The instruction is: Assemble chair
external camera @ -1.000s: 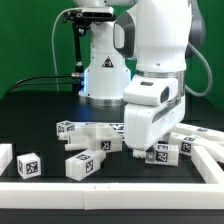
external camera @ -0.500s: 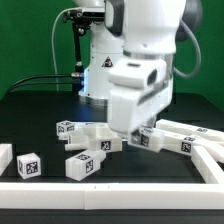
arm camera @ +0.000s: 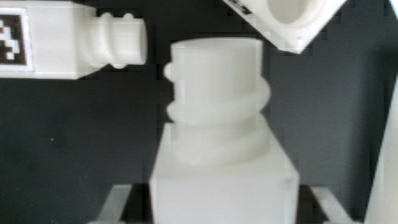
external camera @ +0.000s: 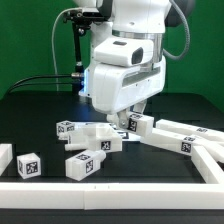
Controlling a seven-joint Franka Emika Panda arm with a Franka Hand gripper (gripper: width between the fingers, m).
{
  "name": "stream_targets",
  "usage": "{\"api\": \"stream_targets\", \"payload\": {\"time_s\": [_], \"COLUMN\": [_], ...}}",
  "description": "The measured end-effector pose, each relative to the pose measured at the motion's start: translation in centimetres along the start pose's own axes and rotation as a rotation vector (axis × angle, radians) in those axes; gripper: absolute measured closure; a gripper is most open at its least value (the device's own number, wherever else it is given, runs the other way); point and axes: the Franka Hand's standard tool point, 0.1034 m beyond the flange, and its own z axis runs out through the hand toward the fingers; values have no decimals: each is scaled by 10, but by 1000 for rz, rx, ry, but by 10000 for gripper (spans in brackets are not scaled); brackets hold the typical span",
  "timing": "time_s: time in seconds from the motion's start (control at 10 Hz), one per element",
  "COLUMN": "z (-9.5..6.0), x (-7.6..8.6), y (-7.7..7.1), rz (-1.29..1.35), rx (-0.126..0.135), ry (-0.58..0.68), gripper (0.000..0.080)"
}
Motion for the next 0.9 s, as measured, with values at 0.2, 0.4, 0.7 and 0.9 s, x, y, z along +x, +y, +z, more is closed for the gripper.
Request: {"api": "stream_targets", "payload": {"time_s": [0.2,0.4,0.7,0.9], "z": [-10,1,1,-1], "x": [-57,-107,-100,-127], "y": [23,41,40,44], "rz": [166,176,201,292], "rx": [36,77,73,74], "ry": [22,25,25,43], "gripper": [518,518,517,517]}}
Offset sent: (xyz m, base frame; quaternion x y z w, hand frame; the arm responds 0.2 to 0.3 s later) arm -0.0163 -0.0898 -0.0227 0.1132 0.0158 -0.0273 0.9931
